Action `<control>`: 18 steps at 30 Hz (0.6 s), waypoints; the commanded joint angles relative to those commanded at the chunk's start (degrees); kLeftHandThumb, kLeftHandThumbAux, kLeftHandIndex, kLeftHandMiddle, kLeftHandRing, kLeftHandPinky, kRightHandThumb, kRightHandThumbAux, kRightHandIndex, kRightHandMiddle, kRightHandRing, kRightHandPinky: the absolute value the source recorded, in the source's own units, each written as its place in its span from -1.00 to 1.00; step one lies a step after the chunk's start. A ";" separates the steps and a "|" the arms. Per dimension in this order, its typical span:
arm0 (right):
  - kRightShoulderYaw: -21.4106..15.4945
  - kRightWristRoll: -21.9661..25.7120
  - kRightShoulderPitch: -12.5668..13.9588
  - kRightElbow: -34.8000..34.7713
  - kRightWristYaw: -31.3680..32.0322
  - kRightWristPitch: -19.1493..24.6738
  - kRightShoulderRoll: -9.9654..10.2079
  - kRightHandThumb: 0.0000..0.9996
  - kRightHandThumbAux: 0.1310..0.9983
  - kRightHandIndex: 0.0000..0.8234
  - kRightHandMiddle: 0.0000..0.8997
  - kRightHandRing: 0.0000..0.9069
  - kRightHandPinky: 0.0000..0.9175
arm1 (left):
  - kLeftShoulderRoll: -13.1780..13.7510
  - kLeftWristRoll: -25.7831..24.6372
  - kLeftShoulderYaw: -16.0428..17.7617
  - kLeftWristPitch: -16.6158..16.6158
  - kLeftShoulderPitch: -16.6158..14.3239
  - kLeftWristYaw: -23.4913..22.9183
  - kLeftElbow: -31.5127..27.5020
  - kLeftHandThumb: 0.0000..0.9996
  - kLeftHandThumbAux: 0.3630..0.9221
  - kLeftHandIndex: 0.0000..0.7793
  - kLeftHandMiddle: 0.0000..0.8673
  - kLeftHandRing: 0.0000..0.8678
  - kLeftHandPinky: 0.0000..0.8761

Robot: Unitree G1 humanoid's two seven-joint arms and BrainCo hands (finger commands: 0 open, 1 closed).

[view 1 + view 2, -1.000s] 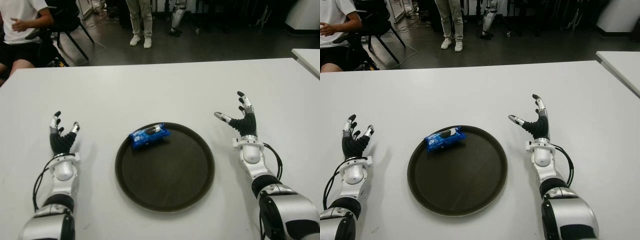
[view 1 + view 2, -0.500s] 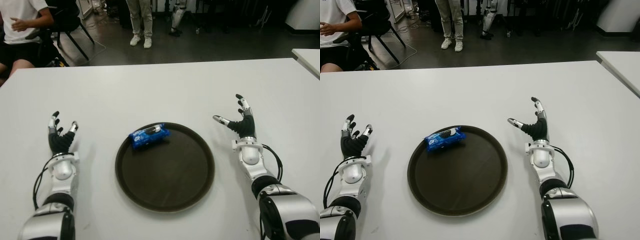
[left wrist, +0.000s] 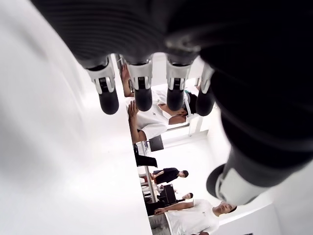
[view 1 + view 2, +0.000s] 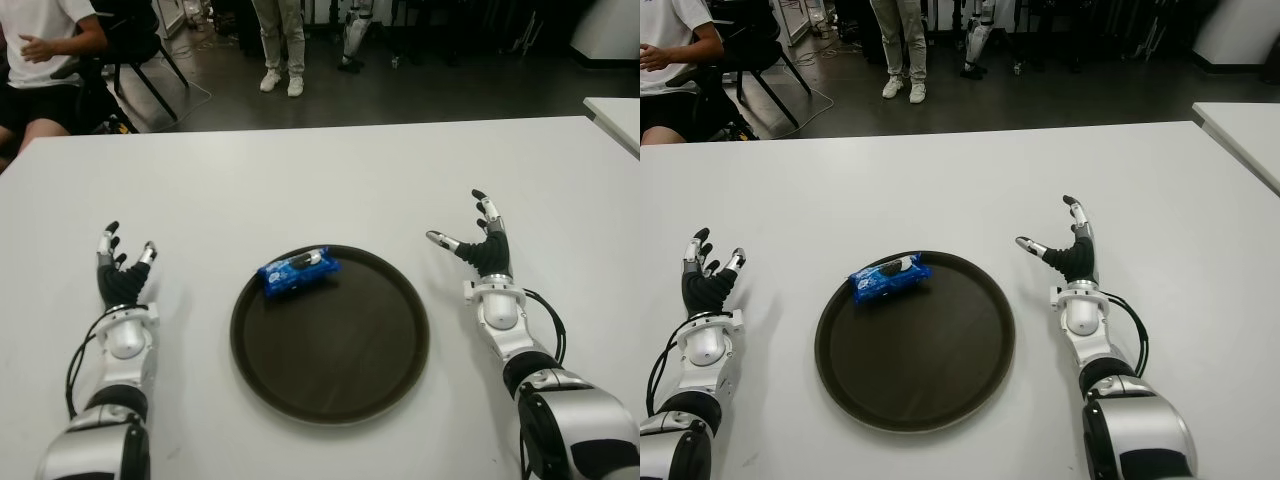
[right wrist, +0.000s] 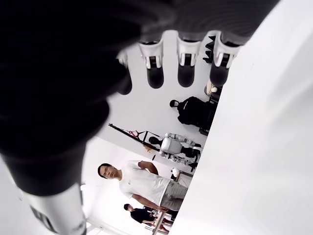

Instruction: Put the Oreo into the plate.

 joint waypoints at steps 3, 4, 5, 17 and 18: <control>0.07 -0.11 0.06 -0.01 -0.11 -0.09 0.01 -1.00 0.54 -0.90 -0.95 -1.00 -0.93 | 0.07 -0.01 0.00 -0.09 0.07 -0.16 0.00 -1.00 0.29 -0.94 -0.93 -0.97 -0.97; 0.16 -0.25 0.06 0.00 -0.29 -0.03 -0.02 -1.00 0.53 -0.90 -0.96 -1.00 -0.93 | -0.01 0.08 -0.10 -0.10 0.00 -0.07 -0.06 -1.00 0.29 -0.95 -0.93 -0.97 -0.97; 0.23 -0.34 0.06 0.00 -0.42 0.02 -0.05 -1.00 0.53 -0.90 -0.96 -1.00 -0.93 | -0.08 0.15 -0.17 -0.10 -0.05 0.01 -0.11 -1.00 0.29 -0.95 -0.93 -0.98 -0.97; 0.49 -0.78 0.18 0.11 -1.56 0.61 -0.04 -1.00 0.57 -0.91 -0.96 -1.00 -0.95 | -0.37 1.36 -1.39 -0.66 -0.33 0.22 -0.59 -1.00 0.20 -0.91 -0.94 -0.99 -0.99; 0.47 -0.75 0.19 0.14 -1.52 0.67 -0.03 -1.00 0.57 -0.91 -0.96 -1.00 -0.94 | -0.34 1.41 -1.46 -0.72 -0.33 0.23 -0.59 -1.00 0.20 -0.91 -0.94 -0.99 -0.99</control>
